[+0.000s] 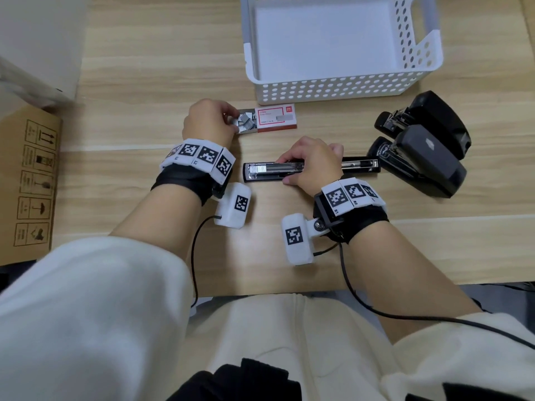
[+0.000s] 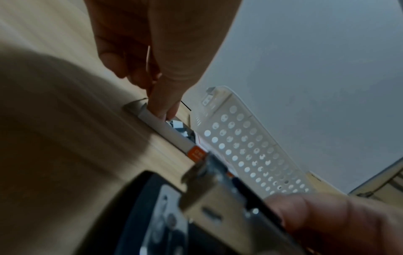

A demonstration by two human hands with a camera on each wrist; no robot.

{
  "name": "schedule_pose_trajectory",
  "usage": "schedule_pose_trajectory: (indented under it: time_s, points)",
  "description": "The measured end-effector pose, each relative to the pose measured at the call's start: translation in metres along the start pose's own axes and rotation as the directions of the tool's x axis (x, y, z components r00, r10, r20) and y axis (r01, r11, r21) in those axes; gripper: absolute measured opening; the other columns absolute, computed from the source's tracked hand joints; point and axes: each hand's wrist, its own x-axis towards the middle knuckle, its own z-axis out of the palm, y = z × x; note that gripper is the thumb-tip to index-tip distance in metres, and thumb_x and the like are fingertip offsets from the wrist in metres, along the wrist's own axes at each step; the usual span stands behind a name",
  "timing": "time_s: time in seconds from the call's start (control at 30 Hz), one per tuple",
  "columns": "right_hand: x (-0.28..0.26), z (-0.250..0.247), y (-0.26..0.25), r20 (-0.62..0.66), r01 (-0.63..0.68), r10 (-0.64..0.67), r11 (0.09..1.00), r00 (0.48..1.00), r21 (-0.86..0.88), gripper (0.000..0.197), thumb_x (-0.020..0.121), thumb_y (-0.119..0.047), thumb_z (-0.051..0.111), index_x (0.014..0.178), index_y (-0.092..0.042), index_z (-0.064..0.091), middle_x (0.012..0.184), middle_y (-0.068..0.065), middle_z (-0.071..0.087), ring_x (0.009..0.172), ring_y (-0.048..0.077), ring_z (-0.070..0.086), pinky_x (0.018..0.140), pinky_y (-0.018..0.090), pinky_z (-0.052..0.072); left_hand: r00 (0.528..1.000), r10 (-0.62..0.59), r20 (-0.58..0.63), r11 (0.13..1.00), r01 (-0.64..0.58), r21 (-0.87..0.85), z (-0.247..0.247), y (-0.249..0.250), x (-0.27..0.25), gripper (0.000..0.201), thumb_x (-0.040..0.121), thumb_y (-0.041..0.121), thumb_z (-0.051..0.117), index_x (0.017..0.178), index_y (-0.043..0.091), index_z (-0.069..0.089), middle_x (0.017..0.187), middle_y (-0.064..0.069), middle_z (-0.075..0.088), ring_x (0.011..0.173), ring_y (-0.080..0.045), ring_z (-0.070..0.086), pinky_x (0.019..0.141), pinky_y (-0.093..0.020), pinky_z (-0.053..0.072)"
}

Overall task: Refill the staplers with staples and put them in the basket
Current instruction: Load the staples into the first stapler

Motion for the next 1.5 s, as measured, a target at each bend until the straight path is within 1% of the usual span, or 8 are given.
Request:
schedule_pose_trajectory:
  time_s: [0.4,0.7,0.8,0.9,1.0,1.2,1.33,1.5]
  points:
    - [0.001,0.0,0.0,0.005,-0.001,0.001,1.0,1.0,0.005,0.035,0.068,-0.026,0.079,0.102,-0.034,0.069,0.109,-0.008,0.059,0.109,0.014,0.047,0.084,0.032,0.017,0.999,-0.046,-0.025,0.998,0.047,0.041,0.002,-0.002,0.004,0.012,0.075,0.02,0.074,0.085,0.019,0.068,0.105,-0.006,0.064,0.096,-0.028,0.061,0.08,-0.033,0.047]
    - [0.0,-0.001,-0.002,0.008,0.006,-0.006,1.0,1.0,-0.013,0.036,0.067,-0.027,0.079,0.1,-0.035,0.069,0.107,-0.008,0.059,0.108,0.014,0.047,0.068,0.028,0.008,0.997,0.027,-0.068,0.999,-0.025,0.031,0.0,-0.004,-0.004,0.025,0.09,0.03,0.055,0.097,0.008,0.064,0.112,-0.014,0.055,0.1,-0.032,0.054,0.077,-0.031,0.038]
    - [0.0,-0.002,-0.003,0.004,-0.001,0.001,1.0,1.0,0.001,0.036,0.066,-0.026,0.08,0.099,-0.035,0.069,0.105,-0.008,0.059,0.108,0.015,0.047,0.073,0.028,0.009,0.991,0.049,-0.124,0.992,-0.063,-0.106,-0.007,-0.003,-0.011,0.026,0.089,0.03,0.054,0.09,0.007,0.065,0.098,-0.011,0.063,0.092,-0.025,0.056,0.073,-0.024,0.035]
    - [-0.001,-0.002,-0.004,0.006,-0.006,0.006,1.0,1.0,-0.003,0.036,0.066,-0.026,0.08,0.098,-0.036,0.069,0.101,-0.009,0.057,0.108,0.014,0.048,0.071,0.028,0.009,0.999,-0.003,-0.049,0.958,-0.011,-0.288,-0.011,-0.003,-0.021,0.019,0.08,0.027,0.061,0.068,0.013,0.064,0.067,0.004,0.062,0.076,-0.016,0.057,0.066,-0.016,0.042]
    - [-0.001,-0.003,-0.005,0.006,-0.011,0.011,1.0,1.0,-0.006,0.037,0.065,-0.026,0.08,0.099,-0.036,0.069,0.1,-0.01,0.056,0.108,0.014,0.048,0.067,0.029,0.008,0.995,-0.075,0.063,0.834,0.097,-0.543,-0.012,-0.004,-0.035,0.024,0.071,0.024,0.067,0.049,0.022,0.056,0.059,0.007,0.066,0.073,-0.02,0.066,0.066,-0.028,0.051]
    - [-0.002,-0.003,-0.006,0.006,-0.023,0.023,1.0,1.0,0.006,0.037,0.066,-0.025,0.08,0.1,-0.035,0.069,0.103,-0.008,0.057,0.109,0.015,0.047,0.078,0.03,0.012,0.959,-0.114,0.259,0.488,0.282,-0.826,-0.012,0.003,-0.059,0.018,0.081,0.002,0.063,0.068,0.011,0.056,0.058,0.003,0.068,0.052,-0.002,0.062,0.045,-0.011,0.044]
    - [-0.002,-0.003,-0.005,0.004,-0.026,0.026,1.0,1.0,-0.003,0.037,0.066,-0.026,0.08,0.1,-0.035,0.069,0.107,-0.007,0.059,0.111,0.015,0.047,0.076,0.03,0.011,0.93,-0.089,0.356,0.304,0.365,-0.88,-0.009,0.005,-0.069,0.011,0.087,0.002,0.057,0.094,0.009,0.062,0.069,0.0,0.069,0.056,-0.003,0.064,0.055,-0.009,0.052]
    - [-0.002,-0.003,-0.005,-0.006,-0.036,0.036,0.999,0.999,-0.013,0.037,0.068,-0.027,0.079,0.102,-0.036,0.068,0.11,-0.007,0.059,0.112,0.015,0.047,0.088,0.034,0.021,0.913,-0.001,0.408,0.197,0.4,-0.895,-0.009,0.004,-0.073,0.019,0.088,-0.005,0.051,0.102,0.002,0.062,0.067,0.002,0.071,0.065,-0.004,0.067,0.068,-0.011,0.055]
